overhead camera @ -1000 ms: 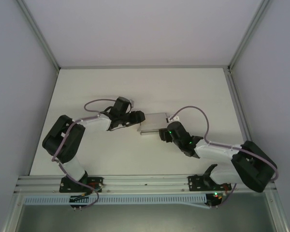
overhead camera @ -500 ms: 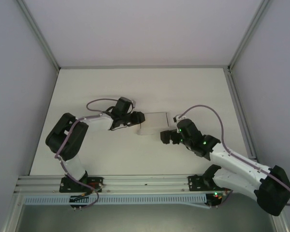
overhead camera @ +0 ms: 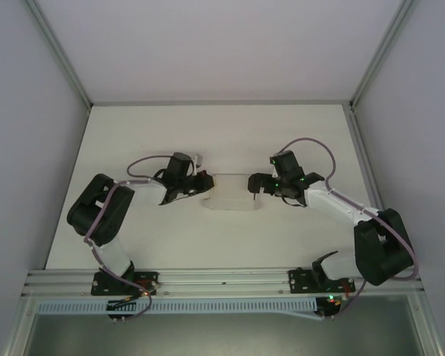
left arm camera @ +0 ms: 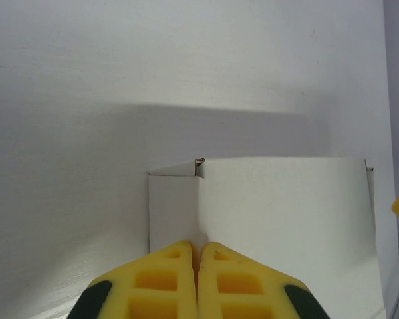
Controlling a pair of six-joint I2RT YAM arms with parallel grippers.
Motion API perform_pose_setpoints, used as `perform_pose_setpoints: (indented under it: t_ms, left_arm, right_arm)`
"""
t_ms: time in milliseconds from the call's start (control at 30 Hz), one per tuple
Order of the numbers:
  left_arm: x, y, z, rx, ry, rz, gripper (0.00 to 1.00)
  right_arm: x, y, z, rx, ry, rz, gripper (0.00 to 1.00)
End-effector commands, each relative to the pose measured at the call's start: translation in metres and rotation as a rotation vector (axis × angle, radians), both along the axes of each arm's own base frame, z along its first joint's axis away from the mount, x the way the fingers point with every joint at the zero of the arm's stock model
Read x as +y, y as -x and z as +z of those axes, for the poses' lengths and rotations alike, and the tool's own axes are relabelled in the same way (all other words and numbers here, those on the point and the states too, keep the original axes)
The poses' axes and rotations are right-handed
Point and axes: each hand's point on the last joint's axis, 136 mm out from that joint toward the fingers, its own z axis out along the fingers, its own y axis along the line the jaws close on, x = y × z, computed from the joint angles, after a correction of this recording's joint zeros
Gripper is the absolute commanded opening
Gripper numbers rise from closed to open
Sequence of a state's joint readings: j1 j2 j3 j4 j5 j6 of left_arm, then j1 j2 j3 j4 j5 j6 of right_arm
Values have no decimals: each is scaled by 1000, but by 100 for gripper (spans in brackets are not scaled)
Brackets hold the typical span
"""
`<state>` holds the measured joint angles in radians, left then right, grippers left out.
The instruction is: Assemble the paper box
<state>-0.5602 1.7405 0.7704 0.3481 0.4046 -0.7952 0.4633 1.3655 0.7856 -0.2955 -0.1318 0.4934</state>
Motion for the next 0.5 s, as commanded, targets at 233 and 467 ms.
perform_pose_setpoints:
  t_ms: [233, 467]
  left_arm:
    - [10, 3, 8, -37, 74, 3, 0]
    - [11, 4, 8, -41, 93, 6, 0]
  right_arm:
    - [45, 1, -5, 119, -305, 89, 96]
    - [52, -1, -25, 195, -362, 69, 89]
